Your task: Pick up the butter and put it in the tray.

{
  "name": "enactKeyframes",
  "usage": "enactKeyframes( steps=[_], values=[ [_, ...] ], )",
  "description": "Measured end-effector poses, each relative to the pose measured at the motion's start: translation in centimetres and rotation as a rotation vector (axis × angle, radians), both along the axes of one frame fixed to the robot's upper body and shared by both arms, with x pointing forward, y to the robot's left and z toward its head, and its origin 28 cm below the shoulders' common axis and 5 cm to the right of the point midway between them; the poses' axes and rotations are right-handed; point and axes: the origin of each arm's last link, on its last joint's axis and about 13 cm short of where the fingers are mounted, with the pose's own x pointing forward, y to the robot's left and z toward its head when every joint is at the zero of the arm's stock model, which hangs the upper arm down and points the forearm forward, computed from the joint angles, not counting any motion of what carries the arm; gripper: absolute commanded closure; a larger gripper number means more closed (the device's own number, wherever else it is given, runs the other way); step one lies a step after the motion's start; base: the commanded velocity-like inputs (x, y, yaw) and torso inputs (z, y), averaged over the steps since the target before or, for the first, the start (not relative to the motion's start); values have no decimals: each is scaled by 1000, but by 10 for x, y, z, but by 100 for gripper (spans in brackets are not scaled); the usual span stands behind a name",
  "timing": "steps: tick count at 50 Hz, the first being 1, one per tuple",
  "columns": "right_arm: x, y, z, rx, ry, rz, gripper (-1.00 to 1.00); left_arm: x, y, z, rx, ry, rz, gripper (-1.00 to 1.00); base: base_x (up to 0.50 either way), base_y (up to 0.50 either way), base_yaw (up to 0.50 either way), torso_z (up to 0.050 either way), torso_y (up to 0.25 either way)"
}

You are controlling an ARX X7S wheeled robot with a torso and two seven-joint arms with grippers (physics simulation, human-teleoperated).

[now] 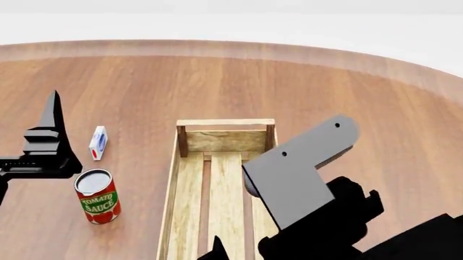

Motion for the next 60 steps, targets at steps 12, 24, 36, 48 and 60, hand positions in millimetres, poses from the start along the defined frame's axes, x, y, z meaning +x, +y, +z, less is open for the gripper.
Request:
enactKeyframes(
  steps=[12, 24, 36, 48, 60],
  values=[
    [-8, 0, 2, -85, 105, 38, -100, 0, 0, 1, 3, -1, 2, -100, 0, 0, 0, 0, 0],
    [-14, 1, 2, -161, 192, 61, -100, 1, 1, 1, 6, -2, 4, -100, 0, 0, 0, 0, 0],
    [-18, 2, -4, -260, 269, 109, -100, 1, 0, 0, 8, 2, 3, -100, 0, 0, 0, 0, 0],
    [-20, 0, -7, -374, 323, 164, -100, 2, 1, -2, 9, 5, 3, -100, 0, 0, 0, 0, 0],
    [-19, -4, -6, -472, 314, 219, -100, 3, 0, -4, 9, 10, 3, -100, 0, 0, 0, 0, 0]
  ],
)
